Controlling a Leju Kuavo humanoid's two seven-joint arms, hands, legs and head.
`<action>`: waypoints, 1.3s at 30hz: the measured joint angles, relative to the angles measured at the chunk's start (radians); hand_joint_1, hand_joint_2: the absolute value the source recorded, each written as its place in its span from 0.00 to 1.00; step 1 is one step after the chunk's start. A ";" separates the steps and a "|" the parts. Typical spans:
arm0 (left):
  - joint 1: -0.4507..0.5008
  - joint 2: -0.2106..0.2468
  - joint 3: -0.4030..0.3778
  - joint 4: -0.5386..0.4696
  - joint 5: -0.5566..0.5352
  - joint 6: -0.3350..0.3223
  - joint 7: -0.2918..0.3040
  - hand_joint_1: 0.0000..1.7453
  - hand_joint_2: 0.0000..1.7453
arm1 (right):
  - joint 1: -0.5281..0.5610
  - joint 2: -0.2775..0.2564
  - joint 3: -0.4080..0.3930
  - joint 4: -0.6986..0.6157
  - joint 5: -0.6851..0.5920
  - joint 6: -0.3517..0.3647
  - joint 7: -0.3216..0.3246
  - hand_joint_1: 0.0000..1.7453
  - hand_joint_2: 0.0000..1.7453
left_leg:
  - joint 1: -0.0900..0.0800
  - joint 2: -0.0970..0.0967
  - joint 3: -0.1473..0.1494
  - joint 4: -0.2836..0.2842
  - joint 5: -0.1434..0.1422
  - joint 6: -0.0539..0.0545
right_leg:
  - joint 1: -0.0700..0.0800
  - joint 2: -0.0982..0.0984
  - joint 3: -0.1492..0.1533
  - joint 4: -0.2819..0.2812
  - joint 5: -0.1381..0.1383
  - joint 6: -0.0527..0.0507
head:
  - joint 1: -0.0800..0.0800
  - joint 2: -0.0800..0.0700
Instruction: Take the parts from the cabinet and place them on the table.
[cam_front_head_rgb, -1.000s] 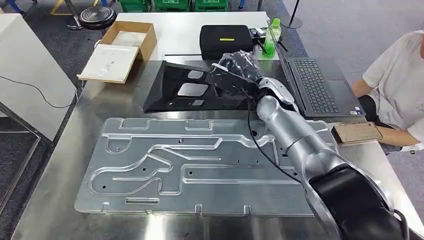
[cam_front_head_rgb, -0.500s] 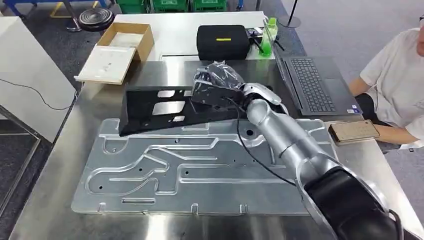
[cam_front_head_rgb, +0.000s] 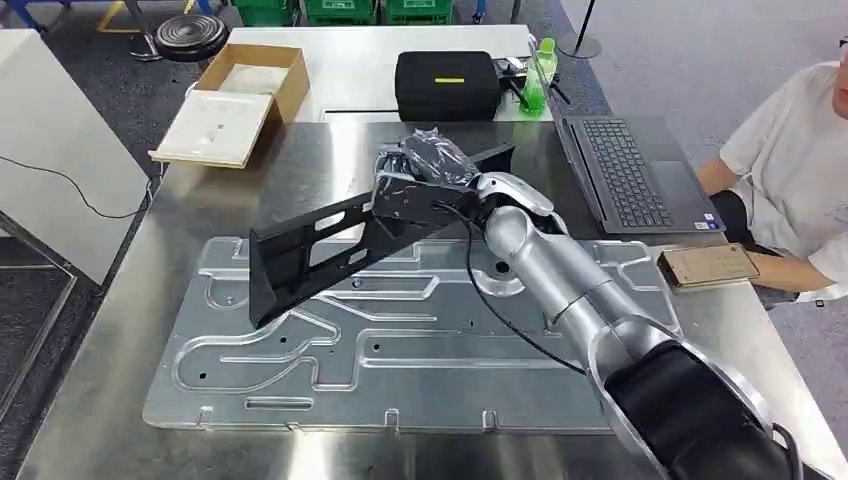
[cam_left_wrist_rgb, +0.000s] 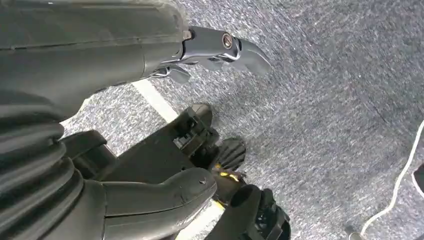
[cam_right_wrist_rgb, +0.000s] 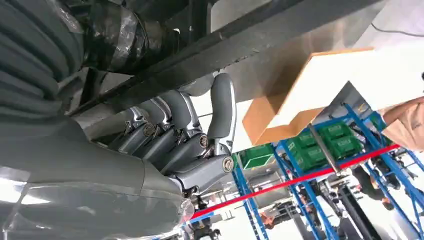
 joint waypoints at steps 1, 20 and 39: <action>0.000 0.000 0.000 0.000 0.000 0.000 0.000 0.00 1.00 | 0.000 0.000 0.001 -0.003 0.000 0.000 0.001 1.00 1.00 | 0.008 0.001 0.006 -0.012 0.008 0.011 | 0.002 0.000 -0.002 0.004 -0.006 0.007 | 0.000 0.000; 0.000 -0.002 0.000 0.000 -0.001 0.002 0.003 0.00 1.00 | 0.004 0.012 0.065 -0.042 -0.007 0.004 0.032 0.00 1.00 | 0.006 0.002 -0.089 0.195 -0.110 -0.024 | -0.002 0.000 0.006 -0.008 0.001 -0.028 | 0.000 0.000; -0.013 -0.008 -0.003 0.000 0.000 -0.016 0.001 0.00 0.00 | -0.157 0.005 0.158 0.221 -0.450 0.582 0.091 0.00 1.00 | 0.005 0.001 0.005 -0.013 0.013 0.024 | -0.002 -0.001 -0.117 0.244 -0.084 0.018 | 0.001 0.000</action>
